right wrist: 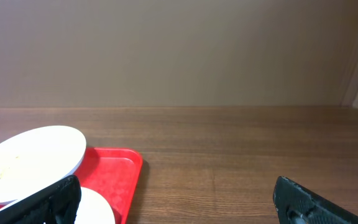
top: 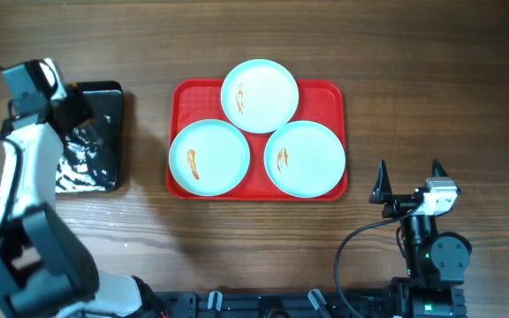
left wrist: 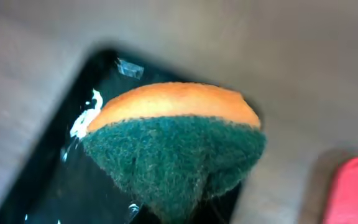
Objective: Clean dirty plates on tray and stack at the side
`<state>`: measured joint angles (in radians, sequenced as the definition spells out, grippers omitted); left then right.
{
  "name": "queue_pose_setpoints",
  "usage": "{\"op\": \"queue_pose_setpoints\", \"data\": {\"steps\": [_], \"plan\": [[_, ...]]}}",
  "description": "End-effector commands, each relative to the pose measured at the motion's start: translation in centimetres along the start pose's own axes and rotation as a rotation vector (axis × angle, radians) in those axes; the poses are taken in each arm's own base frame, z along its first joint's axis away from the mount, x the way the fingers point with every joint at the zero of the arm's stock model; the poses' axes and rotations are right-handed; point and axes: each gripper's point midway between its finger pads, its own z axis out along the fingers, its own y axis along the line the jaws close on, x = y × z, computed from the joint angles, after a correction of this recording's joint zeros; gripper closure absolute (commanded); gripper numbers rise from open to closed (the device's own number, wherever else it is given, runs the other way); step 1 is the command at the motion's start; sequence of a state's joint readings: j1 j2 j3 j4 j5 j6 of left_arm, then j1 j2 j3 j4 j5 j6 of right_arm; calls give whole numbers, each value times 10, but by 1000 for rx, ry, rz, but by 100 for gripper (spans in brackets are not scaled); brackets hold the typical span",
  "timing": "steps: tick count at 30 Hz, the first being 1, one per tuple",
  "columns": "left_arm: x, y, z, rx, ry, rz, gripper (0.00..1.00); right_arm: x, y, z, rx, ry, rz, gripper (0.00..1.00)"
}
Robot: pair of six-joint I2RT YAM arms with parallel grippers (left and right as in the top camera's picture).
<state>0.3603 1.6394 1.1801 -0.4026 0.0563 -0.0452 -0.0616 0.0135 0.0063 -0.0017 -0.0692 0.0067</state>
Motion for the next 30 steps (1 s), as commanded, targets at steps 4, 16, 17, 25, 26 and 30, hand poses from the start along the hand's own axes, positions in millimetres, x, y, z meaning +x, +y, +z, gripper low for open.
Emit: {"op": "queue_pose_setpoints", "data": {"steps": [4, 16, 17, 25, 26, 30], "plan": [[-104, -34, -131, 90, -437, 60, 96, -2, -3, -1, 17, -10, 20, 0], [34, 10, 33, -65, 92, 26, 96, -2, -3, -1, 17, -10, 19, 0], [35, 11, 35, -67, 96, 26, 96, -2, -3, -1, 17, -10, 19, 0], [-66, -16, -61, -4, -229, 43, 96, -2, -3, -1, 17, -10, 20, 0], [-72, -17, -70, -1, -257, 43, 96, -2, -3, -1, 17, -10, 20, 0], [-53, -8, -53, -25, -190, 45, 96, -2, -3, -1, 17, -10, 19, 0]]}}
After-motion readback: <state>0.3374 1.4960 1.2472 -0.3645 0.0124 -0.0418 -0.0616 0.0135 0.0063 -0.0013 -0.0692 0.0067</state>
